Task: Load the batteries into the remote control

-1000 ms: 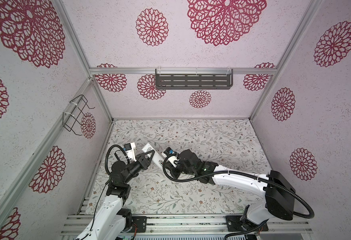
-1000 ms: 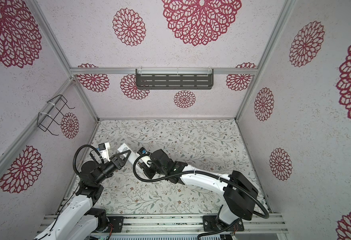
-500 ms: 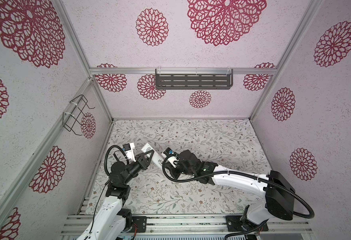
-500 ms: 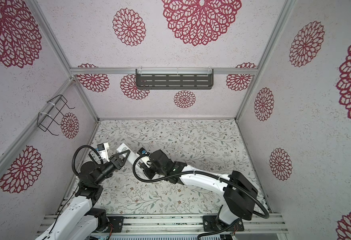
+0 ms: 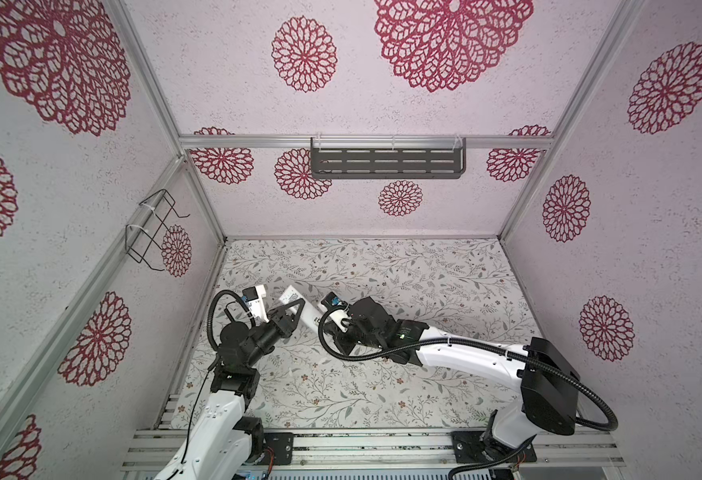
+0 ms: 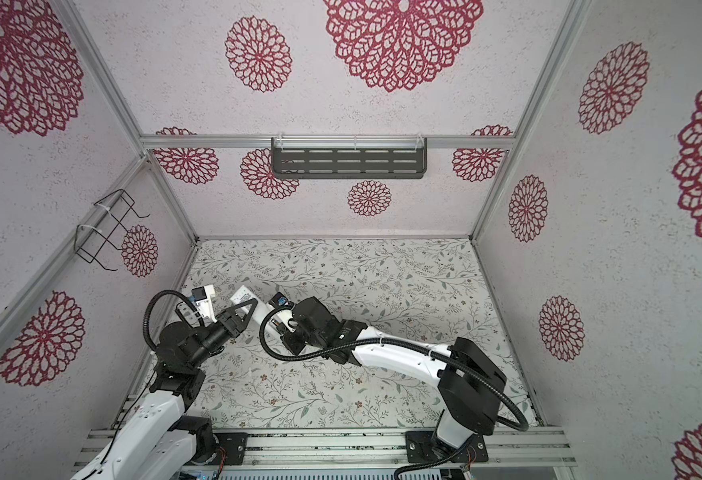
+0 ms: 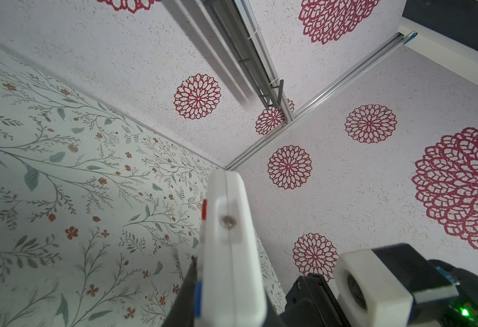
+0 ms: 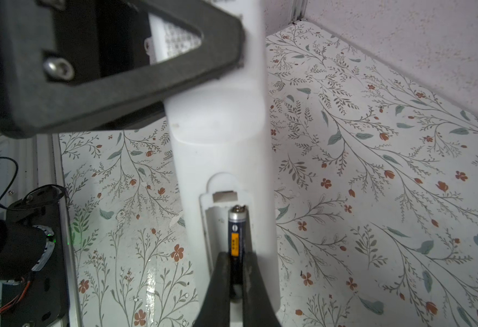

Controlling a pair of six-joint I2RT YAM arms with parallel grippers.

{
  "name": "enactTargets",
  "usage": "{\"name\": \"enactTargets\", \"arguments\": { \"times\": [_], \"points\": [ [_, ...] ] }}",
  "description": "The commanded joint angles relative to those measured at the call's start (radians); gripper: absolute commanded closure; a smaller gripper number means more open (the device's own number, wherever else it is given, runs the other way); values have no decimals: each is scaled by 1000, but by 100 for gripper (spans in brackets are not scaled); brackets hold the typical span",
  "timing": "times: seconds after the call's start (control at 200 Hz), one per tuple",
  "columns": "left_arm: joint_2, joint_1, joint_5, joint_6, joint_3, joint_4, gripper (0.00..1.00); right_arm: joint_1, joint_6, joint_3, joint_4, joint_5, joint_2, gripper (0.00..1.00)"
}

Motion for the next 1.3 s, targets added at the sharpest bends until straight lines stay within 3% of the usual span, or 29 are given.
{"name": "enactTargets", "arguments": {
  "times": [0.0,0.255,0.576,0.761,1.062,1.297],
  "points": [
    [-2,21,145,-113,33,108,85,-6,-48,7,48,47,22,91],
    [49,98,274,-245,56,210,87,-16,-128,-2,95,54,47,91],
    [73,119,316,-343,57,320,87,-29,-170,41,78,52,101,92],
    [49,153,325,-315,55,271,88,-42,-162,46,44,63,98,92],
    [-90,168,230,-97,96,-67,89,-45,-127,44,-16,53,65,92],
    [-105,168,234,-98,93,-69,88,-47,-100,84,-81,79,83,92]
  ]
}}
